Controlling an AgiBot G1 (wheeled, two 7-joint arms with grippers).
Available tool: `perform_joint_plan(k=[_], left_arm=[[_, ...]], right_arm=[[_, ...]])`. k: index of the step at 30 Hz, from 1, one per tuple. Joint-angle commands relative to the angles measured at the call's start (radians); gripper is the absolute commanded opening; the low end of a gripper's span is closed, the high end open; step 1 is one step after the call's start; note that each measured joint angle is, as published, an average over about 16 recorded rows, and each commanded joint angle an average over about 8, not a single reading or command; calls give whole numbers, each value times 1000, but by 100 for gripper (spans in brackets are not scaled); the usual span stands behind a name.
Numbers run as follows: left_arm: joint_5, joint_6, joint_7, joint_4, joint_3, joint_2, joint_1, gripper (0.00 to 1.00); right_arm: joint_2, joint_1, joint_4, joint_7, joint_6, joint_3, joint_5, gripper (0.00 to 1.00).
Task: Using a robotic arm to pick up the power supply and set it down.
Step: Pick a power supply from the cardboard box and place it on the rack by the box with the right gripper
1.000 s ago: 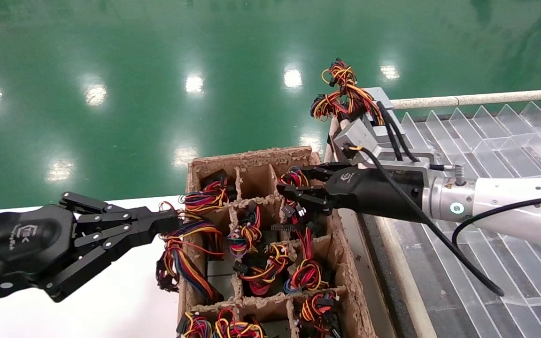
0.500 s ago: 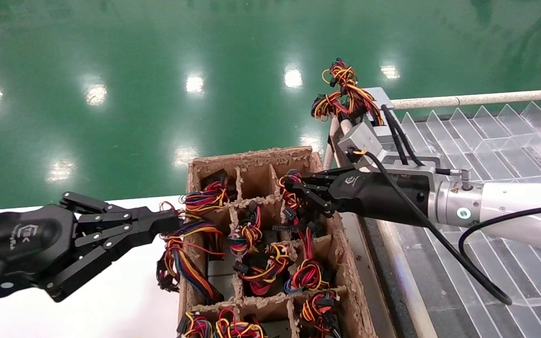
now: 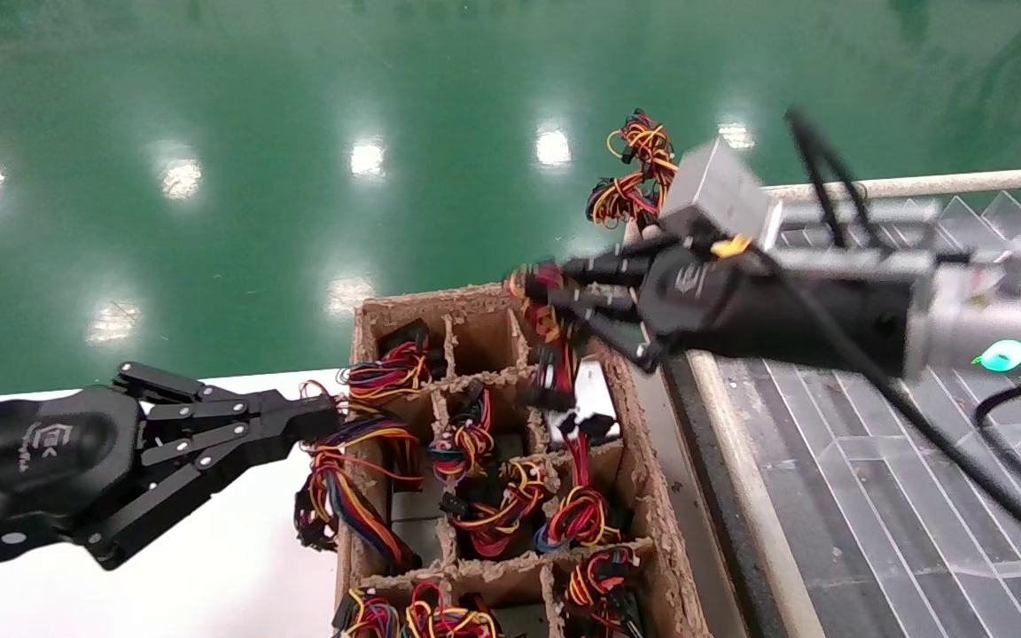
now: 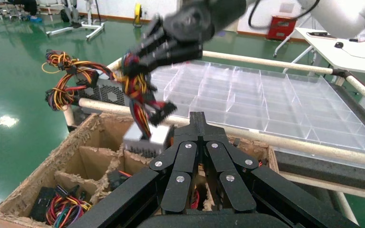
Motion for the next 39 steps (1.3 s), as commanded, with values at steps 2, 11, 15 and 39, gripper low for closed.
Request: perform_joint_plan(k=[2, 11, 15, 39], left_arm=[[0, 0, 0, 0, 0, 0, 0, 0], [0, 0, 0, 0, 0, 0, 0, 0], [0, 0, 0, 0, 0, 0, 0, 0], [0, 0, 0, 0, 0, 0, 0, 0]], right_arm=[[16, 54, 32, -26, -27, 5, -17, 0], [-12, 293, 45, -189, -111, -30, -172, 0], [-28, 358, 47, -281, -122, -38, -213, 0], [0, 399, 37, -788, 166, -6, -493, 0]])
